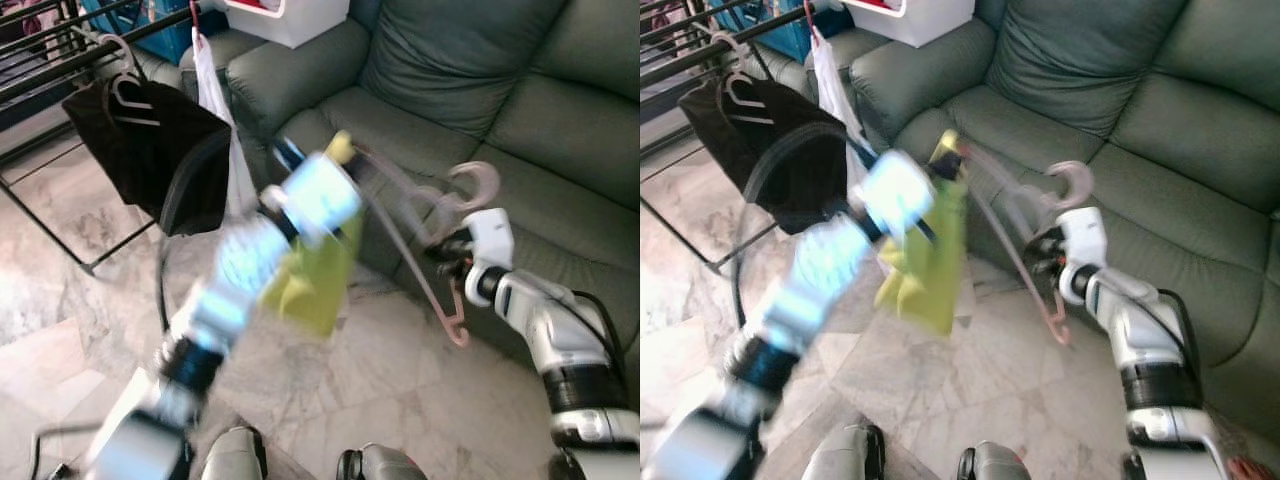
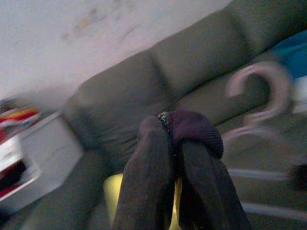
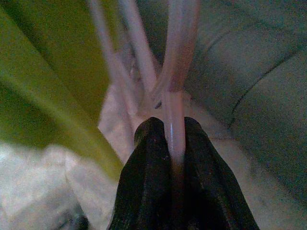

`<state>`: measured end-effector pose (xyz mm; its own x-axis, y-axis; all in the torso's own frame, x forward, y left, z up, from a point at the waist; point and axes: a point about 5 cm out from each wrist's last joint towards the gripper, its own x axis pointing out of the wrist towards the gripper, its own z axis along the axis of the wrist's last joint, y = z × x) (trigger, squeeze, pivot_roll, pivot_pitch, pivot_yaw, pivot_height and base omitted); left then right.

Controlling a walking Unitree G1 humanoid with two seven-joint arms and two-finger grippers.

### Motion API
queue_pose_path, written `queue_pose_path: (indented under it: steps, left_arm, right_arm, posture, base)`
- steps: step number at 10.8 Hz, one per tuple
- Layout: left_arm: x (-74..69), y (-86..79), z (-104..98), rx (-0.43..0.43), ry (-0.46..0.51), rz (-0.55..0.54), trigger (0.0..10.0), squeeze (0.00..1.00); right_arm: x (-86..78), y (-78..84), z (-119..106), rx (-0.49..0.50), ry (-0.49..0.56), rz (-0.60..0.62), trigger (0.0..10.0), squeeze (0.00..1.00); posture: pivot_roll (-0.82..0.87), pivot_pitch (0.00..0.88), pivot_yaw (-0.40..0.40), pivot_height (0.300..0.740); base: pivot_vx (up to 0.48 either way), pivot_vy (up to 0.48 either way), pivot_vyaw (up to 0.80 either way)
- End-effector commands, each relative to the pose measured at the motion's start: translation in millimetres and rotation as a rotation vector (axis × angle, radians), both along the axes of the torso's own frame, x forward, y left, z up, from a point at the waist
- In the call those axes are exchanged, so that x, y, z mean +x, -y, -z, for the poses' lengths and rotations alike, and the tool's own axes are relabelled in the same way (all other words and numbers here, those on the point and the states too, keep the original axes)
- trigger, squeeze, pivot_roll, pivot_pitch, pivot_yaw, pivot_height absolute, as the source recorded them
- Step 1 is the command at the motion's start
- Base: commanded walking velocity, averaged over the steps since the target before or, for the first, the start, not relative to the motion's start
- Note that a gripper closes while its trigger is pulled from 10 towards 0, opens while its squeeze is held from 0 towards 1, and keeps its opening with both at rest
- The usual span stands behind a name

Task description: Hang hanger

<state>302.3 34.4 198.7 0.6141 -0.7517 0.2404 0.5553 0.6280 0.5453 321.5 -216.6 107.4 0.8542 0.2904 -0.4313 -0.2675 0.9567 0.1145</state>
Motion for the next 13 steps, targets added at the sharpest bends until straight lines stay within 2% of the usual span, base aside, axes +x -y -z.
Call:
queue_pose_path:
  steps: [1,2,3,4,6,7,8,9,10,12,13]
  left_arm:
    - [-19.9,15.5,-20.5,-0.041,0.101,0.15,10.0,0.0]
    - [-31.9,18.9,-12.4,-0.023,0.007,0.279,10.0,0.0]
    - [-33.9,18.0,-7.4,0.0,-0.026,0.31,10.0,0.0]
    - [-37.3,12.8,6.1,0.061,-0.082,0.341,10.0,0.0]
    - [-41.4,-0.8,45.4,0.281,-0.141,0.351,10.0,0.0]
    - [-39.6,-5.8,57.8,0.372,-0.127,0.325,10.0,0.0]
    - [-26.9,-13.8,67.9,0.457,-0.118,0.197,10.0,0.0]
    - [-17.8,-18.4,67.7,0.48,-0.085,0.128,10.0,0.0]
    - [-1.8,-27.4,64.8,0.483,-0.046,0.002,10.0,0.0]
    - [13.9,-35.0,59.9,0.485,0.045,-0.142,10.0,0.0]
    - [16.2,-31.5,61.8,0.462,0.056,-0.174,10.0,0.0]
  right_arm:
    - [1.4,10.8,7.0,0.012,-0.039,0.112,10.0,0.05]
    - [9.4,16.8,4.0,0.086,-0.015,0.224,10.0,0.06]
    - [11.5,18.5,1.9,0.105,-0.006,0.247,10.0,0.06]
    - [16.3,23.0,-7.3,0.137,0.052,0.3,10.0,0.06]
    - [21.8,29.9,-26.4,0.276,0.145,0.384,10.0,0.04]
    - [23.3,23.7,-36.0,0.321,0.176,0.351,10.0,0.03]
    - [20.5,-4.8,-55.3,0.4,0.223,0.183,10.0,0.02]
    - [16.9,-22.0,-64.7,0.452,0.235,0.083,10.0,0.02]
    - [10.1,-50.8,-81.8,0.541,0.261,-0.05,10.0,0.02]
    - [5.7,-82.4,-108.6,0.712,0.299,-0.117,10.0,0.0]
    - [9.3,-98.4,-134.5,0.905,0.35,-0.086,10.0,0.0]
  posture:
    - [-0.07,0.088,-0.041,0.74]
    - [-0.06,0.089,-0.043,0.74]
    - [-0.06,0.091,-0.043,0.74]
    - [-0.06,0.092,-0.043,0.74]
    - [-0.06,0.093,-0.041,0.74]
    - [-0.06,0.093,-0.041,0.74]
    - [-0.07,0.094,-0.039,0.74]
    - [-0.07,0.093,-0.041,0.74]
    - [-0.07,0.092,-0.042,0.74]
    - [-0.07,0.087,-0.043,0.74]
    - [-0.07,0.083,-0.045,0.74]
  base:
    - [0.0,0.0,0.0]
    - [0.0,0.0,0.0]
    - [0.0,0.0,0.0]
    - [0.0,0.0,0.0]
    - [0.0,0.0,0.0]
    - [0.0,0.0,0.0]
    - [0.0,0.0,0.0]
    - [0.0,0.0,0.0]
    - [0.0,0.0,0.0]
    - [0.0,0.0,0.0]
    - [0.0,0.0,0.0]
